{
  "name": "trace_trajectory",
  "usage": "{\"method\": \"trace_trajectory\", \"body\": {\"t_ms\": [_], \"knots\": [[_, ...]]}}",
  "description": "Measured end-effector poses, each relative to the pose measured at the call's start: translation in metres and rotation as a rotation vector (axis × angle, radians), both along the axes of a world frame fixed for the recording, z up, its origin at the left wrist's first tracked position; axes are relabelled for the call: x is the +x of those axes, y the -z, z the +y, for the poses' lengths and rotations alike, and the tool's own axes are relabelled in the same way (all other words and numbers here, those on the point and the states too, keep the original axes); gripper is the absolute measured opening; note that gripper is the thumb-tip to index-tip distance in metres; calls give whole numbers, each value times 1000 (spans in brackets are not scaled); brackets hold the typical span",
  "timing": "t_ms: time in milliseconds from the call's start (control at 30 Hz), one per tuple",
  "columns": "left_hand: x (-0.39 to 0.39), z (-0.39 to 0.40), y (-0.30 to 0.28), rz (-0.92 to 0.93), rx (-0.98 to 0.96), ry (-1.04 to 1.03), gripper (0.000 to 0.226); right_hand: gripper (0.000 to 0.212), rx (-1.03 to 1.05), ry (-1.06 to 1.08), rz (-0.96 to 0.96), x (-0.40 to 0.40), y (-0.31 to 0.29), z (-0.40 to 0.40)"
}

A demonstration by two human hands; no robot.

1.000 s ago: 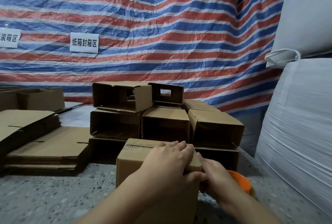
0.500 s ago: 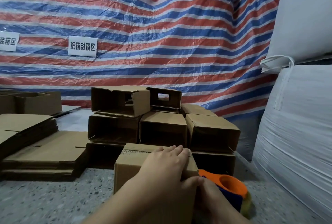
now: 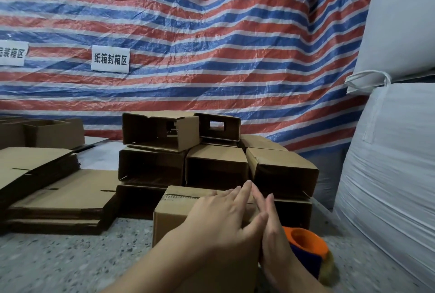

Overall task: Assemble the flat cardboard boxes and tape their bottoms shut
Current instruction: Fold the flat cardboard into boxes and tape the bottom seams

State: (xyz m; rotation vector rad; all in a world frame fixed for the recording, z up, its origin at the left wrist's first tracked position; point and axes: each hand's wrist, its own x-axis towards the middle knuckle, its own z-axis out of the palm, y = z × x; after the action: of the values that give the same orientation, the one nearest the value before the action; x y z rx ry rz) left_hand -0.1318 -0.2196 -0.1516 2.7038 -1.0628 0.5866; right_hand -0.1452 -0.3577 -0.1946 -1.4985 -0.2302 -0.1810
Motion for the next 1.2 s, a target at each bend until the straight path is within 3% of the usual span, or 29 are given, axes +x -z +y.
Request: {"method": "trace_trajectory", "body": {"t_ms": [167, 333, 433, 533, 667, 800, 900, 1033, 1200], "knots": [[-2, 1, 1, 5, -58, -16, 81, 77, 57, -7, 56, -2, -3, 2], [-14, 9, -7, 47, -560, 75, 65, 85, -74, 38, 178, -7, -2, -5], [-25, 26, -8, -107, -750, 72, 52, 82, -110, 131, 101, -11, -3, -10], [-27, 54, 4, -172, -905, -47, 57, 80, -182, 145, -6, -20, 7, -12], [-26, 82, 35, 104, -1015, -225, 68, 99, -250, 47, -73, -26, 25, -13], [-28, 79, 50, 442, -1206, -174, 48, 63, -200, 57, -122, -25, 26, -2], [-22, 83, 36, 422, -1255, -170, 42, 52, -218, 202, -97, -22, 2, 1], [0, 92, 2, 572, -1146, -304, 42, 61, -480, 339, 140, 6, -39, -4], [28, 98, 2, 873, -975, -508, 44, 72, -728, 259, 452, 39, -44, -5]]}}
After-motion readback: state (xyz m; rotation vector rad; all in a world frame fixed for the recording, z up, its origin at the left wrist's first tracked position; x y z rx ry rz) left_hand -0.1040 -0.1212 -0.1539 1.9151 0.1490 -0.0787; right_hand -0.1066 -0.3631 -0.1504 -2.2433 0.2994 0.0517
